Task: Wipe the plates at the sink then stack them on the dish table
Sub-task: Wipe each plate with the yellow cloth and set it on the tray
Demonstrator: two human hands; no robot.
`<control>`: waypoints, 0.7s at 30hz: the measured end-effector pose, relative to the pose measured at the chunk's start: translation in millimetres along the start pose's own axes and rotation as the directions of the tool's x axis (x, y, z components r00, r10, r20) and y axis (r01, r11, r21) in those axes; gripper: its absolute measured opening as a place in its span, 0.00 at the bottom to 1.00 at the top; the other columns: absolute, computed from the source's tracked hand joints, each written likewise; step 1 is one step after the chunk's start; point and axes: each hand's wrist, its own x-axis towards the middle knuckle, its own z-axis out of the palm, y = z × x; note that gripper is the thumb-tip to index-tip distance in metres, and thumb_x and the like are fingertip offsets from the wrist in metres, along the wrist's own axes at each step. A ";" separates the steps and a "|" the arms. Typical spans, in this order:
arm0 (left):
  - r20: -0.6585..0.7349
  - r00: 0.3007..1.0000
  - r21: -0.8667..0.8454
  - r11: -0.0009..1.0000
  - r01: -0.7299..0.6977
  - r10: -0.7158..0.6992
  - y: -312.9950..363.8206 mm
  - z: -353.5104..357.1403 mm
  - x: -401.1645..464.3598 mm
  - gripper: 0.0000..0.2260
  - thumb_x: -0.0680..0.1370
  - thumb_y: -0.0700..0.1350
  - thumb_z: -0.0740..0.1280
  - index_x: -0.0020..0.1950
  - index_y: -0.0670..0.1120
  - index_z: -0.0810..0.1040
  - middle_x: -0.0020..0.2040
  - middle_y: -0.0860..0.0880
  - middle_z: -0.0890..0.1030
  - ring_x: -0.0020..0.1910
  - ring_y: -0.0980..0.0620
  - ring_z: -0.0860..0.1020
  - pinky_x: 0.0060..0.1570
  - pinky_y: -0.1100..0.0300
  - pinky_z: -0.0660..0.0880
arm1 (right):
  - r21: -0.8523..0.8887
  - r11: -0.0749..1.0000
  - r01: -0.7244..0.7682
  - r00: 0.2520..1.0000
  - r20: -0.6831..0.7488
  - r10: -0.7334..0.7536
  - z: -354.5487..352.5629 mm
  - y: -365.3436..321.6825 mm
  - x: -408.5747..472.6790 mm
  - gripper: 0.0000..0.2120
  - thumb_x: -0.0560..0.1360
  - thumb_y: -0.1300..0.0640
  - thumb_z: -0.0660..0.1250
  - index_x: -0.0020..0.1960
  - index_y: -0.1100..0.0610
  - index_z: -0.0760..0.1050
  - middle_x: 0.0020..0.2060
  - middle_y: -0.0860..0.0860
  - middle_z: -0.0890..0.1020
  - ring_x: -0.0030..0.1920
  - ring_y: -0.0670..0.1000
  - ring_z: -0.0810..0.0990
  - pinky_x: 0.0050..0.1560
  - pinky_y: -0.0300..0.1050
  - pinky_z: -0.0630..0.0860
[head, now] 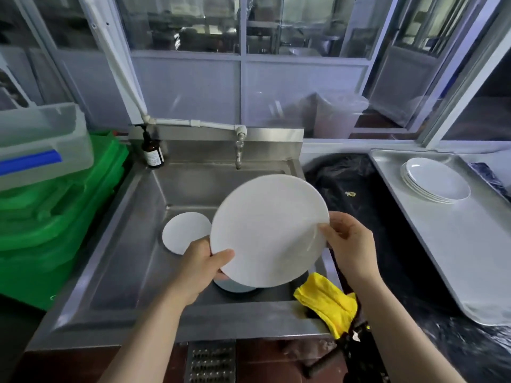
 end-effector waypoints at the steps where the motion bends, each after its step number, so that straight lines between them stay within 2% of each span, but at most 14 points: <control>1: -0.022 1.000 -0.034 0.999 0.019 -0.020 -4.8 10.5 0.1 0.15 0.78 0.35 0.64 0.52 0.56 0.78 0.48 0.57 0.85 0.48 0.55 0.83 0.38 0.58 0.81 | -0.025 0.999 -0.034 0.999 0.005 0.034 -9.6 12.6 1.6 0.10 0.75 0.59 0.68 0.49 0.43 0.79 0.40 0.43 0.85 0.39 0.43 0.83 0.39 0.35 0.79; 4: -0.084 0.992 -0.148 0.985 0.084 -0.097 -20.1 35.4 -2.7 0.15 0.78 0.34 0.64 0.54 0.55 0.77 0.46 0.58 0.85 0.45 0.56 0.83 0.34 0.61 0.80 | -0.343 0.930 -0.132 0.981 0.091 0.173 -32.9 62.2 -0.1 0.08 0.76 0.54 0.68 0.55 0.47 0.76 0.47 0.43 0.84 0.48 0.42 0.81 0.44 0.35 0.74; 5: -0.104 0.986 -0.177 0.978 0.109 -0.129 -25.1 39.8 -3.4 0.14 0.78 0.35 0.64 0.53 0.54 0.77 0.46 0.57 0.85 0.45 0.56 0.83 0.34 0.61 0.80 | -0.472 0.873 -0.127 0.955 0.180 0.236 -38.0 79.9 -4.3 0.10 0.76 0.52 0.68 0.57 0.48 0.76 0.50 0.45 0.83 0.52 0.45 0.81 0.47 0.38 0.74; 7: -0.143 0.974 -0.225 0.964 0.143 -0.178 -34.4 44.7 -3.9 0.13 0.78 0.36 0.64 0.54 0.53 0.77 0.47 0.54 0.85 0.45 0.53 0.84 0.35 0.61 0.80 | -0.683 0.730 -0.027 0.857 0.360 0.368 -42.8 109.6 -16.9 0.19 0.75 0.46 0.68 0.64 0.48 0.74 0.60 0.47 0.79 0.61 0.50 0.76 0.56 0.44 0.73; 9: -0.166 0.964 -0.261 0.952 0.161 -0.209 -39.8 47.4 -4.4 0.12 0.78 0.36 0.65 0.55 0.53 0.77 0.49 0.52 0.85 0.46 0.51 0.84 0.35 0.59 0.80 | -0.772 0.633 0.060 0.760 0.447 0.473 -43.3 131.5 -30.8 0.32 0.71 0.38 0.69 0.72 0.43 0.65 0.69 0.47 0.70 0.68 0.53 0.69 0.62 0.47 0.70; 10: -0.178 0.959 -0.280 0.946 0.165 -0.220 -41.5 48.8 -4.6 0.13 0.78 0.36 0.66 0.56 0.53 0.77 0.50 0.52 0.85 0.47 0.50 0.84 0.35 0.58 0.80 | -0.804 0.585 0.103 0.737 0.457 0.498 -42.2 139.5 -36.9 0.37 0.69 0.36 0.69 0.74 0.40 0.61 0.72 0.47 0.66 0.70 0.54 0.65 0.64 0.50 0.68; 11: -0.188 0.956 -0.294 0.941 0.165 -0.227 -43.4 49.9 -4.5 0.13 0.78 0.36 0.66 0.57 0.53 0.76 0.50 0.52 0.85 0.47 0.49 0.84 0.36 0.57 0.81 | -0.832 0.531 0.161 0.732 0.461 0.501 -40.5 146.1 -42.2 0.39 0.68 0.36 0.69 0.74 0.38 0.57 0.73 0.47 0.63 0.70 0.55 0.64 0.65 0.51 0.66; 13: -0.188 0.955 -0.315 0.935 0.163 -0.229 -45.6 52.7 -4.8 0.15 0.77 0.35 0.66 0.58 0.53 0.76 0.51 0.52 0.85 0.48 0.49 0.84 0.37 0.55 0.81 | -0.854 0.454 0.254 0.763 0.466 0.449 -37.4 155.7 -47.9 0.37 0.70 0.43 0.68 0.74 0.38 0.55 0.73 0.47 0.62 0.67 0.56 0.65 0.63 0.52 0.67; 14: -0.181 0.958 -0.324 0.933 0.156 -0.223 -46.1 53.8 -5.6 0.16 0.77 0.34 0.65 0.57 0.54 0.76 0.50 0.53 0.85 0.47 0.49 0.84 0.36 0.55 0.81 | -0.852 0.453 0.262 0.785 0.461 0.413 -36.6 158.4 -48.1 0.35 0.71 0.48 0.67 0.74 0.38 0.56 0.72 0.47 0.63 0.65 0.55 0.66 0.61 0.50 0.69; 16: -0.170 0.965 -0.330 0.934 0.134 -0.199 -45.6 53.4 -7.6 0.18 0.78 0.33 0.64 0.54 0.57 0.77 0.49 0.54 0.85 0.46 0.51 0.84 0.36 0.54 0.81 | -0.823 0.532 0.200 0.828 0.432 0.356 -37.6 160.0 -44.6 0.33 0.70 0.56 0.65 0.73 0.40 0.60 0.68 0.47 0.69 0.62 0.55 0.70 0.56 0.47 0.73; 19: -0.169 0.971 -0.337 0.936 0.103 -0.167 -40.9 47.5 -8.5 0.20 0.77 0.32 0.64 0.54 0.58 0.76 0.49 0.56 0.85 0.46 0.50 0.84 0.36 0.53 0.81 | -0.688 0.723 0.061 0.914 0.330 0.237 -39.2 146.5 -33.8 0.31 0.70 0.59 0.66 0.71 0.43 0.65 0.62 0.50 0.76 0.57 0.54 0.76 0.45 0.43 0.71; 21: -0.170 0.973 -0.348 0.933 0.092 -0.159 -35.6 42.0 -6.2 0.19 0.77 0.32 0.64 0.56 0.57 0.75 0.49 0.55 0.85 0.46 0.49 0.84 0.36 0.53 0.81 | -0.568 0.822 0.022 0.970 0.213 0.121 -35.7 124.5 -22.5 0.31 0.71 0.59 0.66 0.72 0.43 0.64 0.60 0.50 0.77 0.52 0.52 0.77 0.43 0.42 0.69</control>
